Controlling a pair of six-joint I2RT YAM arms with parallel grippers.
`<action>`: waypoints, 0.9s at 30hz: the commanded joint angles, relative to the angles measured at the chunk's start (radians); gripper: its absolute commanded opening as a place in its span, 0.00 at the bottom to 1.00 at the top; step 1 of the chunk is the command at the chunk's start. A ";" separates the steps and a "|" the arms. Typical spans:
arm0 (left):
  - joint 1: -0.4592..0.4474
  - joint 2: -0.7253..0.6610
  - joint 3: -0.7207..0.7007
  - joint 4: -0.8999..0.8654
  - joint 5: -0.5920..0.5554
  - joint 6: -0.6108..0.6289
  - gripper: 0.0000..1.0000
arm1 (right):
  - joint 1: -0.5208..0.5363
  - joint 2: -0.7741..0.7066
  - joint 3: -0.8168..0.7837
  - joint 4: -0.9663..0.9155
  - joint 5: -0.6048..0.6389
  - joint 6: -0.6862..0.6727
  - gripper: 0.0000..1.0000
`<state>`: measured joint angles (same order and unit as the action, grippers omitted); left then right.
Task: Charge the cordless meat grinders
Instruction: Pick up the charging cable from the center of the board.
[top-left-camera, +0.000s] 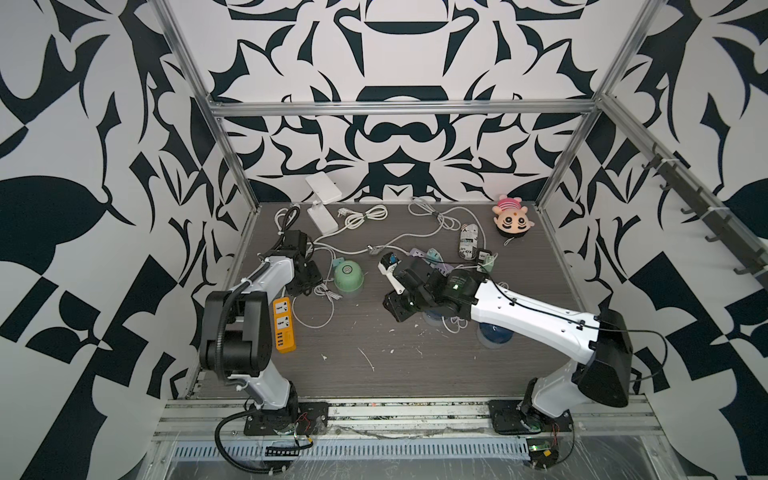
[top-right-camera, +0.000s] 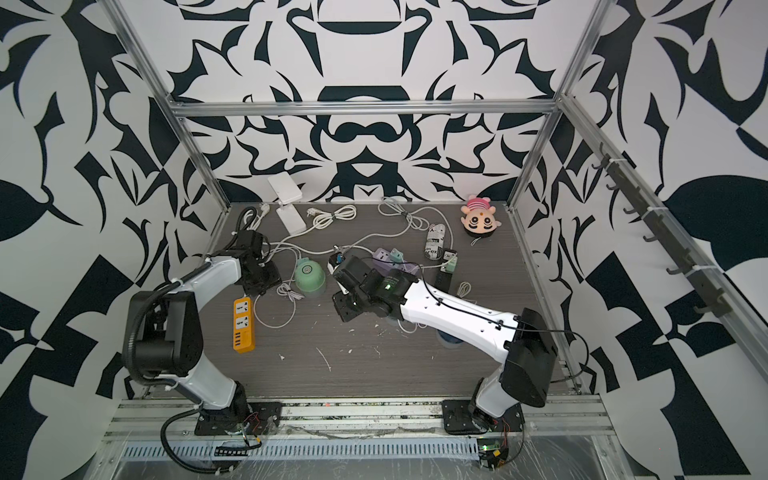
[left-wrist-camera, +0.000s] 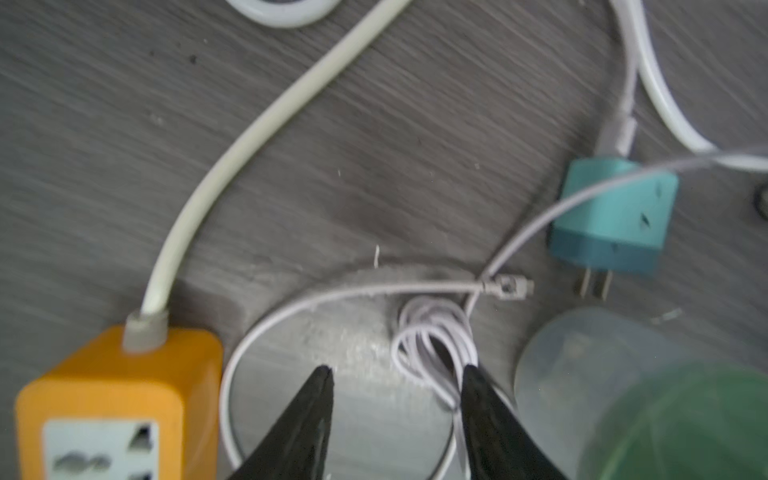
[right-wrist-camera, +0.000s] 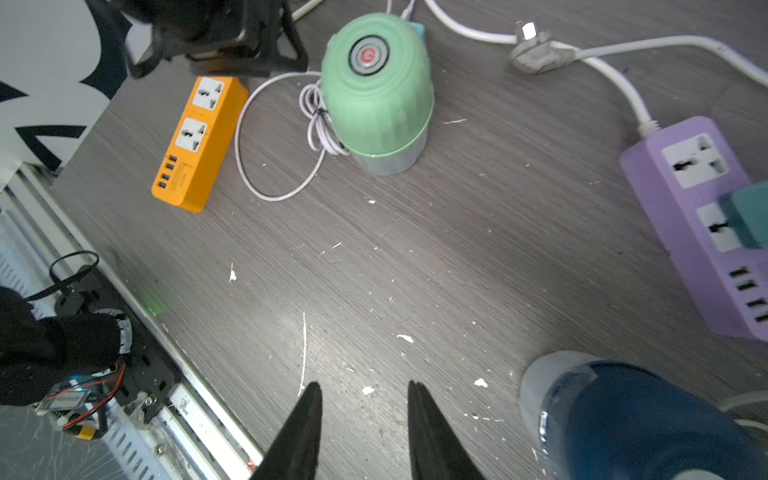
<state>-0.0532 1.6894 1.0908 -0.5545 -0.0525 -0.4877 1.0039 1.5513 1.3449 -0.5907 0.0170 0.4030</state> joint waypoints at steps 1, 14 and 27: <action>0.020 0.063 0.067 -0.046 -0.003 0.060 0.51 | -0.001 -0.026 0.002 0.052 -0.009 0.019 0.38; 0.022 0.167 0.091 0.006 -0.021 0.087 0.66 | 0.001 0.000 0.008 0.065 -0.035 0.034 0.38; -0.075 0.032 -0.089 0.031 0.147 -0.018 0.62 | 0.000 -0.003 0.002 0.060 -0.018 0.030 0.38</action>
<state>-0.1005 1.7527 1.0519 -0.4999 0.0265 -0.4606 1.0046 1.5551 1.3426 -0.5541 -0.0147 0.4248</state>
